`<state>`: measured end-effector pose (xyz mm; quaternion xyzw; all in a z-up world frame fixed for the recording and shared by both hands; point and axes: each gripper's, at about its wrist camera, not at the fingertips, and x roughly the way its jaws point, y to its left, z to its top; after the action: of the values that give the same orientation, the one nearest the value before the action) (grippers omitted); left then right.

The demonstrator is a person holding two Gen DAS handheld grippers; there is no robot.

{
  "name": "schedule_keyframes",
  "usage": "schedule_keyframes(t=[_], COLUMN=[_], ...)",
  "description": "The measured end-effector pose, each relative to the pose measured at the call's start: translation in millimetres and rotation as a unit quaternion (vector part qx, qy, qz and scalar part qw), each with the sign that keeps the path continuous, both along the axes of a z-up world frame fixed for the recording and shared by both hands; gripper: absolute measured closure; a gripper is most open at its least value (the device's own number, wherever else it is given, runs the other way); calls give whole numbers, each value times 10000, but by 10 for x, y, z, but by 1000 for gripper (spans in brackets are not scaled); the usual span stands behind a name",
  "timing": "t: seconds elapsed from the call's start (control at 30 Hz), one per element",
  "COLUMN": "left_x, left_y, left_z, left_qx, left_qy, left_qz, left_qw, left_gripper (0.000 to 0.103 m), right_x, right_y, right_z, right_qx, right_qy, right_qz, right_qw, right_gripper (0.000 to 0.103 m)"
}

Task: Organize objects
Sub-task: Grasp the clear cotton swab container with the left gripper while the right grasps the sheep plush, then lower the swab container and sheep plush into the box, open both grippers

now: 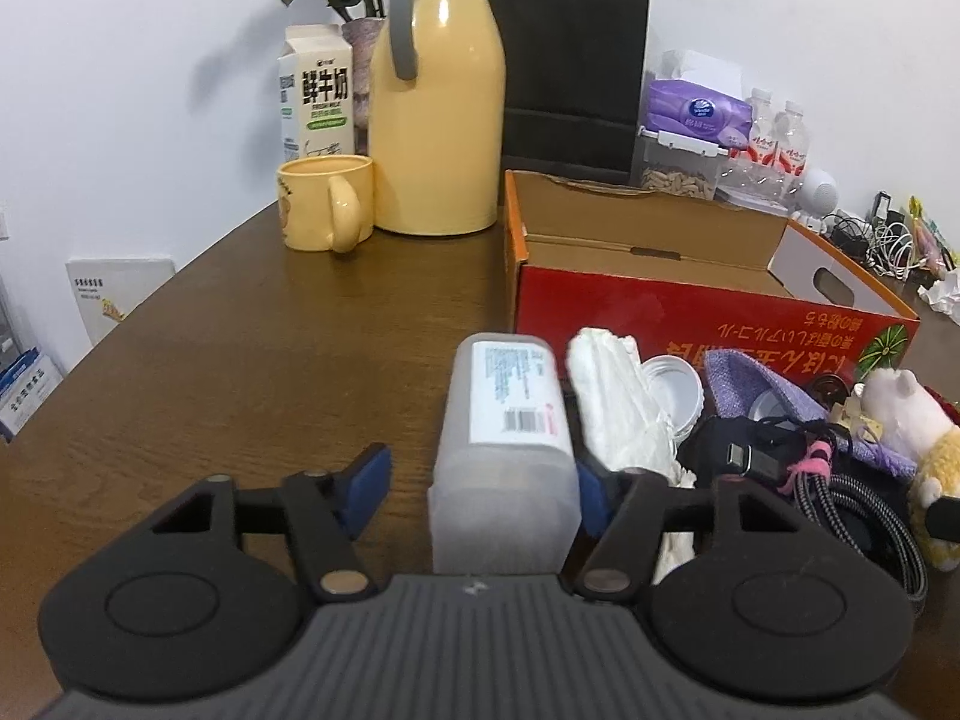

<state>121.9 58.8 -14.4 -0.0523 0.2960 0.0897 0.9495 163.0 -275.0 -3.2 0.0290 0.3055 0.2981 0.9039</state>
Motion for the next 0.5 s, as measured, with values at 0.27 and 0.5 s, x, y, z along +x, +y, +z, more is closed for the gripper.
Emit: schedule_keyframes(t=[0.27,0.5], left_x=[-32,-179], left_y=[-8,37], left_z=[-32,69], left_qx=[-22,-5], left_qy=[-150,-428], left_qz=[-5,163], left_qw=[9999,9990], left_gripper=[59,59], right_x=[-26,-114], right_y=[-20,-34], right_z=[-7,40], right_qx=[105,133], right_qy=[-76,-296], right_qz=[-3,-4], right_qw=[9999,9995], right_gripper=[4,7])
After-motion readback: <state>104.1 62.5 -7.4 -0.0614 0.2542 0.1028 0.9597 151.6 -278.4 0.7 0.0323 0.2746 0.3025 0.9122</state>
